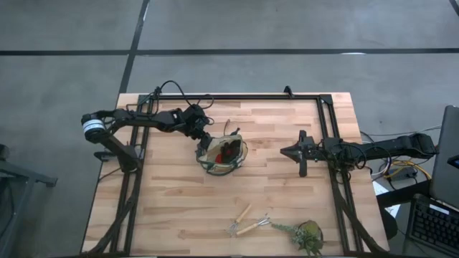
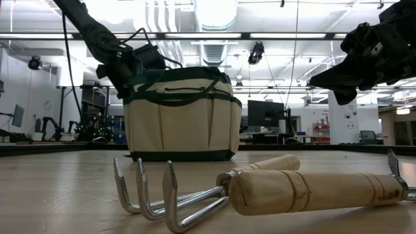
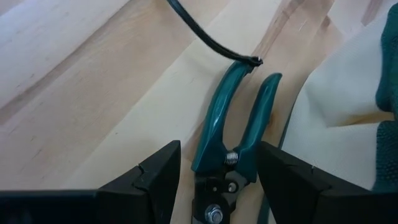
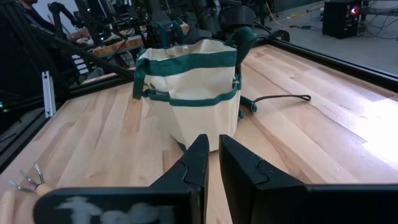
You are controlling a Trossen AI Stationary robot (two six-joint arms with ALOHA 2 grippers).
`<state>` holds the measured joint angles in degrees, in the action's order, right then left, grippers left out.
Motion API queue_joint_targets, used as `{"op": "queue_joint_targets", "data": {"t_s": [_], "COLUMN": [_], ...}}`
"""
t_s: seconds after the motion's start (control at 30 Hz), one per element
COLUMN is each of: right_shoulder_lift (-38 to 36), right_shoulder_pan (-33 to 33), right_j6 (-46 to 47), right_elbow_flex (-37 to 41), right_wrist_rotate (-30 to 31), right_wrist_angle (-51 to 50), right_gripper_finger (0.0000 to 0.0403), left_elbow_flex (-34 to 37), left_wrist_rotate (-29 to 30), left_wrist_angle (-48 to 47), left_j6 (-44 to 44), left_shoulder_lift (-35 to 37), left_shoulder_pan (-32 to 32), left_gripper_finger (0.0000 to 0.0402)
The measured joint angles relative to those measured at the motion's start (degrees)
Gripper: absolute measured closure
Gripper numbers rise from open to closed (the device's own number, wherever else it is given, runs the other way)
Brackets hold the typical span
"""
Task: Pick & Place Garden tools in Gardening bag
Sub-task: Put the green shear scissors into the gardening bag
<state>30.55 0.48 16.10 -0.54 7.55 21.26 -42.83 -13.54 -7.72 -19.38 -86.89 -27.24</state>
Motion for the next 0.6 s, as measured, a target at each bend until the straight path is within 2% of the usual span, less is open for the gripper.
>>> {"op": "queue_joint_targets", "data": {"t_s": [0.23,0.4,0.6], "right_shoulder_lift": [0.0,0.0,0.0], "right_shoulder_pan": [0.0,0.0,0.0], "right_j6": [0.0,0.0,0.0], "right_elbow_flex": [0.0,0.0,0.0], "right_wrist_rotate": [0.0,0.0,0.0], "right_wrist_angle": [0.0,0.0,0.0], "right_gripper_finger": [0.0369,0.0369,0.0369], "left_elbow_flex": [0.0,0.0,0.0], "left_wrist_rotate": [-0.6,4.4,5.1], "left_wrist_angle": [-0.8,-1.0,-0.8], "left_j6": [2.8,3.3,4.3], "left_shoulder_lift": [0.0,0.0,0.0], "left_shoulder_pan": [0.1,0.1,0.1], "left_gripper_finger": [0.0193,0.0193,0.0193]}}
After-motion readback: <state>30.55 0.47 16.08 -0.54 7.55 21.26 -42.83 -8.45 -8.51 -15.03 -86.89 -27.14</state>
